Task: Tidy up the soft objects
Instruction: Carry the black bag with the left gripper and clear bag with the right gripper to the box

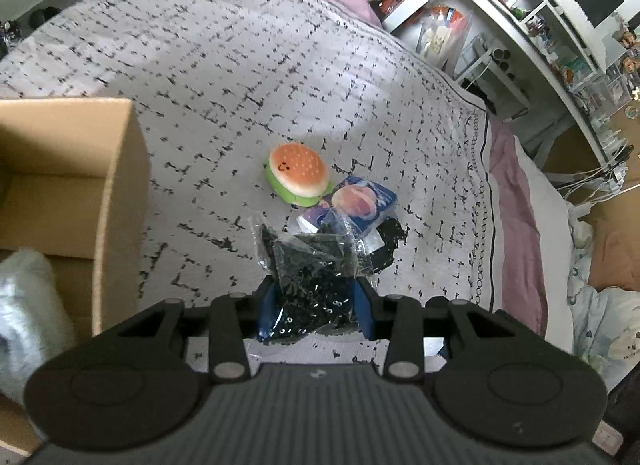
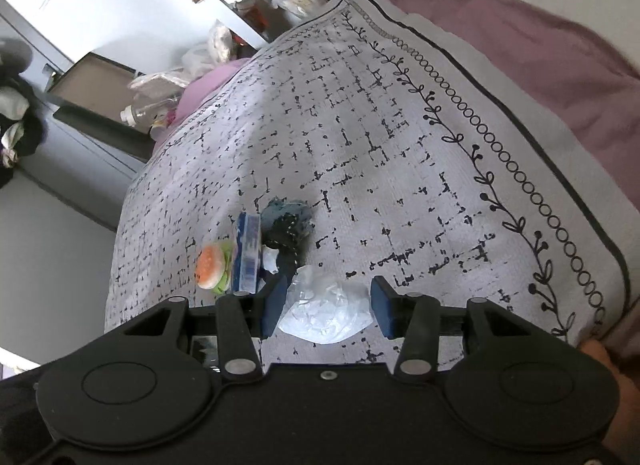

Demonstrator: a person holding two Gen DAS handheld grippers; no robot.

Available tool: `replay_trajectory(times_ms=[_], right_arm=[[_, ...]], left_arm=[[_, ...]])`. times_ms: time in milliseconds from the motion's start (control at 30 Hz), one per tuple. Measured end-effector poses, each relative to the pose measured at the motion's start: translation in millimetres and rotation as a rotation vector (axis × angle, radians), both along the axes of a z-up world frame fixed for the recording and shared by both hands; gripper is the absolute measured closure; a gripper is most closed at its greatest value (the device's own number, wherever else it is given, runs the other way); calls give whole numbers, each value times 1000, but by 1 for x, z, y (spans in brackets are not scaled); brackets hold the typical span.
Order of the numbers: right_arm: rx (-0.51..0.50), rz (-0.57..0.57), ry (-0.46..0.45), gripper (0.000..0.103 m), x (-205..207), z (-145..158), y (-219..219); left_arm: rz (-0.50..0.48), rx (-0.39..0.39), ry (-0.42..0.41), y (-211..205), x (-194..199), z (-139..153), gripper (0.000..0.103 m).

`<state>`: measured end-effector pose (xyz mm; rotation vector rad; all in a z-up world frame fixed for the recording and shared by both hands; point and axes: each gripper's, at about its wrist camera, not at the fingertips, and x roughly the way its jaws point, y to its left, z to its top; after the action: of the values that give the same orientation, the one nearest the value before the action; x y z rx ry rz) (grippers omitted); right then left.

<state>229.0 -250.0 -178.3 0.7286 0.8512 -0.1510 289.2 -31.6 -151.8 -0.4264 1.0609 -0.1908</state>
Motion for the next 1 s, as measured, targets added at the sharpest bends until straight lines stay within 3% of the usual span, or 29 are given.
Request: replay_trajectory(times_ms=[433,533,1000], right_arm=[[-109,53,-54,58,-19,24,16],[-196,106,-92,58,-22,34,29],[-269,292,-180,58,-31,58,78]], left_arm=[[41,4,-47,33,-38,28,63],[37,11,-61,40,-44,35,63],[93,41,-106,97,-66,52,63]])
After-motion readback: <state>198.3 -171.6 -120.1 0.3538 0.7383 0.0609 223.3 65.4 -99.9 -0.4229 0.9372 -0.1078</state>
